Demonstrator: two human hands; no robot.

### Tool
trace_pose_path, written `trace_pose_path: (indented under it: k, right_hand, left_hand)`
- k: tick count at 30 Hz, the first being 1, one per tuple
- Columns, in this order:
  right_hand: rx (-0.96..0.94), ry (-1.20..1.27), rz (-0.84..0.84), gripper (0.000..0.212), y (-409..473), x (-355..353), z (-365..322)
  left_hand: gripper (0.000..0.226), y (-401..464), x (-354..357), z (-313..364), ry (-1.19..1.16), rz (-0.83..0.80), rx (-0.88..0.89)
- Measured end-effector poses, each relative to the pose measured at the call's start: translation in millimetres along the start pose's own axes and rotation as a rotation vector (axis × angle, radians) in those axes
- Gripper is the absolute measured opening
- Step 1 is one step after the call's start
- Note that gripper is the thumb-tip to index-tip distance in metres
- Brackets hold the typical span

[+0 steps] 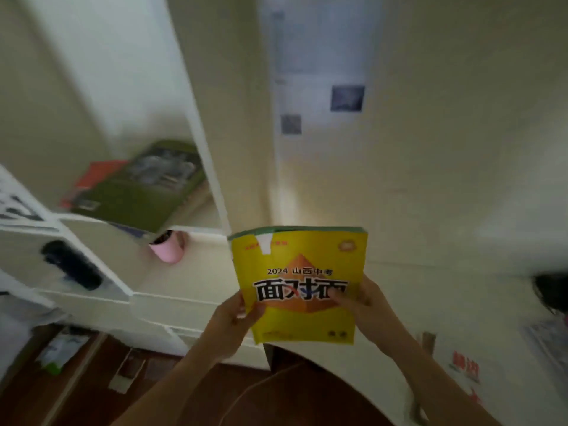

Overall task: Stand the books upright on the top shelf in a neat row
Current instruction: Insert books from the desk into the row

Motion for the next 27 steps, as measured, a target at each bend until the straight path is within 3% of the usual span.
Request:
trace_pose_path:
  k: [6,10,12,14,16,19,22,27]
  right_hand:
    - [-0.319,-0.017,-0.152,0.034,-25,94,-207]
    - [-0.545,0.056,-0.233,0.033,-50,163,-327]
    - [-0.595,0.086,-0.319,0.031,-51,201,-372]
    - [-0.596,0.103,-0.374,0.028,-48,237,-404]
    - [-0.571,0.081,-0.378,0.028,-35,270,-427]
    - [-0.556,-0.134,-0.291,0.061,-4,311,-458]
    - [-0.65,-0.277,-0.194,0.073,13,335,-499]
    - [-0.803,-0.419,-0.145,0.058,32,355,-552]
  left_hand:
    - [0.034,-110,-158,141,-0.082,0.316,0.233]
    - [0.024,-196,-237,212,-0.157,0.545,0.404]
    - [0.032,-228,-265,232,-0.191,0.62,0.473]
    - [0.042,-249,-286,244,-0.24,0.659,0.462]
    - [0.039,-265,-311,253,-0.24,0.803,0.486]
    - [0.031,-271,-349,269,-0.054,0.995,0.518]
    - [0.022,-264,-391,276,0.021,1.126,0.525]
    - [0.036,-268,-462,291,0.175,1.364,0.591]
Point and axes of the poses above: each hand's wrist, its own y-axis towards the middle knuckle, its own x-axis out of the palm, z = x × y, the point moved 5 cm from there along y, towards the middle knuckle, and after that the axes turned 4 degrees about -z, right-handed, at the moved point
